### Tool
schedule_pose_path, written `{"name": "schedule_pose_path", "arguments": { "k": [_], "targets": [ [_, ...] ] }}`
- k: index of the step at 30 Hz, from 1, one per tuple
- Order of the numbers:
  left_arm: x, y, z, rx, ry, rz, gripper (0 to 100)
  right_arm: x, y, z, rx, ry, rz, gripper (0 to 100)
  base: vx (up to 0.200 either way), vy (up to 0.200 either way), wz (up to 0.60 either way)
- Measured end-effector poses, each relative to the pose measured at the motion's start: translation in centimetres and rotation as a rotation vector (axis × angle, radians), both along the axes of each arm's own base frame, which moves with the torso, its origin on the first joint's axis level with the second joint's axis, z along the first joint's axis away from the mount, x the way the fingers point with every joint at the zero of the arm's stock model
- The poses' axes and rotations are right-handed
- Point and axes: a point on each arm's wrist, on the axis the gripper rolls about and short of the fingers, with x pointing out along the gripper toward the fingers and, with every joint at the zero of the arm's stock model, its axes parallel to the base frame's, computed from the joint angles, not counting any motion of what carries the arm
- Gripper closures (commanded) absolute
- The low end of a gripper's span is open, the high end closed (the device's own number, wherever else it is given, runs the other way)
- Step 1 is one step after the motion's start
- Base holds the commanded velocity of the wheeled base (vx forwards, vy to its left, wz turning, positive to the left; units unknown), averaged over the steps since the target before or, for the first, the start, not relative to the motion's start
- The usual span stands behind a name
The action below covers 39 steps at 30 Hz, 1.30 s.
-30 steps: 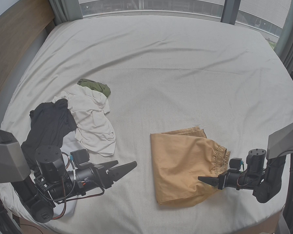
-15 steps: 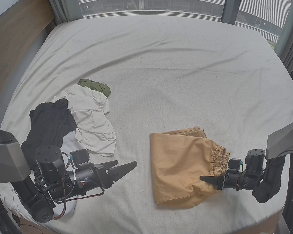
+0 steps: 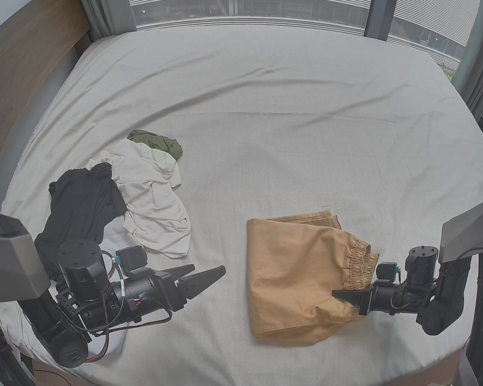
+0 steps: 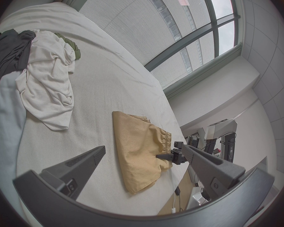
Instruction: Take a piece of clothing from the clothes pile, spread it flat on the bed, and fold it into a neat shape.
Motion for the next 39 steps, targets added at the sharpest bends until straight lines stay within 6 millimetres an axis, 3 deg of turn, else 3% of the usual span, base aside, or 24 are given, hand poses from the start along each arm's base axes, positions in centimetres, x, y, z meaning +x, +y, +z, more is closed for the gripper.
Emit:
{"name": "schedule_pose_path", "arguments": {
  "k": [8, 21, 28, 39],
  "targets": [
    [-0.3, 0.3, 0.6, -0.006, -0.020, 0.002, 0, -0.4, 0.7, 1.3, 0.021, -0.027, 0.027, 100, 0.000, 0.000, 0.00],
    [-0.7, 0.6, 1.7, -0.027, -0.055, 0.003, 0, -1.4, 2.3, 6.8, 0.154, -0.115, 0.056, 100, 0.000, 0.000, 0.00],
    [-0.8, 0.7, 2.0, -0.033, -0.064, 0.007, 0, -0.9, 2.7, 9.4, 0.213, -0.197, 0.062, 100, 0.000, 0.000, 0.00],
    [-0.9, 0.9, 2.4, -0.042, -0.076, 0.007, 0, 0.5, 3.4, 11.8, 0.296, -0.254, 0.096, 100, 0.000, 0.000, 0.00]
  ]
}}
